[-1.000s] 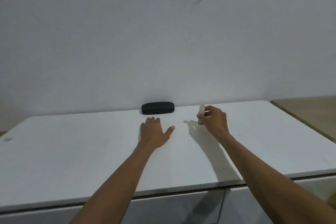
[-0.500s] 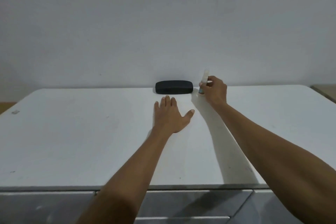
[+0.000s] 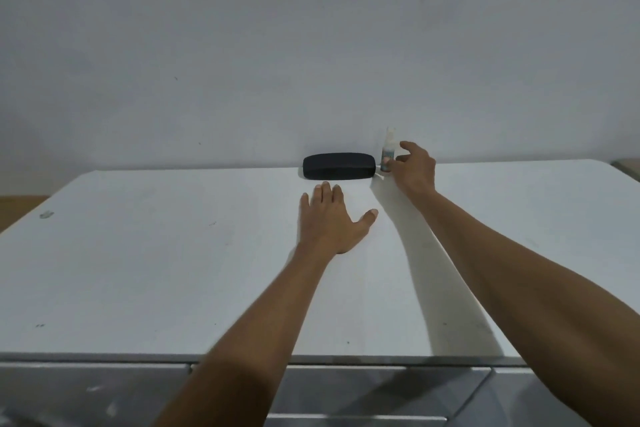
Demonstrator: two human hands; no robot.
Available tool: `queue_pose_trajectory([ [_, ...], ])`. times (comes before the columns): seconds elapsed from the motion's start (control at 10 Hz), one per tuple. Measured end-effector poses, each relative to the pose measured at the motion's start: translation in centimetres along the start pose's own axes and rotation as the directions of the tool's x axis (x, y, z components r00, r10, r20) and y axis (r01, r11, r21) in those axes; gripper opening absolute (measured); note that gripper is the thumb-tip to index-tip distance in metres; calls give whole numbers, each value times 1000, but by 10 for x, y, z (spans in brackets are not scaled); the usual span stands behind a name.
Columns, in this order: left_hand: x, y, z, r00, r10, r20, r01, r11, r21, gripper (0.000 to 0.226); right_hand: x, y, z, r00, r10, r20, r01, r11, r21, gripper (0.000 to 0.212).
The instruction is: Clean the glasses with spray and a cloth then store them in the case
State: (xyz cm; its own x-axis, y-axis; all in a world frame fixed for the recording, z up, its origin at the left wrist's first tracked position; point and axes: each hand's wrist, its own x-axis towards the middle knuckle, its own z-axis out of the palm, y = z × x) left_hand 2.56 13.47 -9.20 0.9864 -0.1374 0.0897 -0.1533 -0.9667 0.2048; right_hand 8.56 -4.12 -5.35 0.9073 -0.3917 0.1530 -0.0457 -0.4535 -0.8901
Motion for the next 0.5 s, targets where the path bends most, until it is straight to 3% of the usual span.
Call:
queue_pose_trajectory([
  [0.2, -4, 2, -5, 1000, 11, -9, -11, 1000, 7, 102, -42, -5, -38, 1000, -23, -15, 23, 1000, 6, 55],
  [0.4, -21, 5, -20, 1000, -5, -24, 4, 998, -57, 90, -161, 10, -82, 993, -81, 86, 77, 996, 47, 52],
  [0.5, -57, 1, -20, 999, 43, 13, -40, 978, -207, 74, -268, 45, -115, 955, -269, -126, 274, 961, 24, 36],
])
